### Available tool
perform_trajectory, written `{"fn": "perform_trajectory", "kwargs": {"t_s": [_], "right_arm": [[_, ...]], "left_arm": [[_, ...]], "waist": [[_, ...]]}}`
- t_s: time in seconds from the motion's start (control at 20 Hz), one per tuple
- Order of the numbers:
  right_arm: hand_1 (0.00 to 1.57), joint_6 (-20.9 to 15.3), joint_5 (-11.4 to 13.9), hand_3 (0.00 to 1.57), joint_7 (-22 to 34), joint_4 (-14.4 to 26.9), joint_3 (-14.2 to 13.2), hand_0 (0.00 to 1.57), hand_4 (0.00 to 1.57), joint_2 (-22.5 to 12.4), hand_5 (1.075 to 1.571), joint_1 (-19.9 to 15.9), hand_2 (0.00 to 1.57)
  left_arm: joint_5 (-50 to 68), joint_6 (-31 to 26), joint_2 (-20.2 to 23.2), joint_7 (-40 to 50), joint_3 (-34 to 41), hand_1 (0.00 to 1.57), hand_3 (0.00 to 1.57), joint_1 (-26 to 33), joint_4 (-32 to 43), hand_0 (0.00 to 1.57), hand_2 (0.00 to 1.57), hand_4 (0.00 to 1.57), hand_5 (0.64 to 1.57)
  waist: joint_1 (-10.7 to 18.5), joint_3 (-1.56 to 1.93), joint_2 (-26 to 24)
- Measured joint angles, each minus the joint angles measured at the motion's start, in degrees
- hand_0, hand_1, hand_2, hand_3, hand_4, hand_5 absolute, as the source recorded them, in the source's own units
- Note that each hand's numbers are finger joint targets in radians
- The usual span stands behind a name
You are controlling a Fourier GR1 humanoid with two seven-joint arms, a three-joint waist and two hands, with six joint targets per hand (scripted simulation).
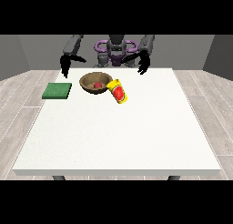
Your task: Pick the cup and pour the ball into the bowl, then pick the bowl and place it on the pad
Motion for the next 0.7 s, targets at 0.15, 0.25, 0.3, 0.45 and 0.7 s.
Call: {"fn": "perform_trajectory", "kwargs": {"t_s": [0.15, 0.25, 0.3, 0.45, 0.7], "right_arm": [[0.00, -4.3, 0.8, 0.00, -0.4, 0.3, 0.2, 0.00, 0.32, 2.9, 1.569, -0.9, 0.00], [0.00, -6.3, 1.2, 0.00, -1.7, 1.5, 0.2, 0.00, 0.31, 4.1, 1.569, -1.6, 0.00], [0.00, -7.5, 1.5, 0.00, -1.5, 1.4, 0.8, 0.00, 0.31, 5.0, 1.568, -2.3, 0.00], [0.00, -8.8, 1.5, 0.00, -2.7, 4.6, 0.5, 0.00, 0.26, 4.9, 1.567, -4.2, 0.00], [0.00, -8.9, 0.7, 0.00, -6.4, 11.6, -0.8, 0.00, 0.19, 3.4, 1.561, -6.9, 0.00]], "left_arm": [[5.0, -5.6, 0.8, -5.8, 1.1, 0.00, 0.00, 3.1, -1.9, 0.00, 0.00, 0.00, 1.563], [7.0, -8.6, 1.6, -8.4, 1.8, 0.00, 0.00, 4.6, -2.9, 0.00, 0.00, 0.00, 1.564], [8.2, -10.1, 2.6, -9.4, 2.8, 0.00, 0.00, 4.7, -2.8, 0.00, 0.00, 0.00, 1.564], [10.1, -12.9, 3.7, -11.4, 3.9, 0.00, 0.00, 6.1, -4.1, 0.00, 0.00, 0.00, 1.565], [11.2, -15.7, 5.5, -11.8, 5.1, 0.00, 0.00, 7.7, -6.8, 0.00, 0.00, 0.00, 1.565]], "waist": [[2.3, 0.28, 0.9], [3.2, 0.40, 1.6], [3.1, 0.44, 1.9], [3.5, 0.51, 2.6], [4.0, 0.58, 3.3]]}}
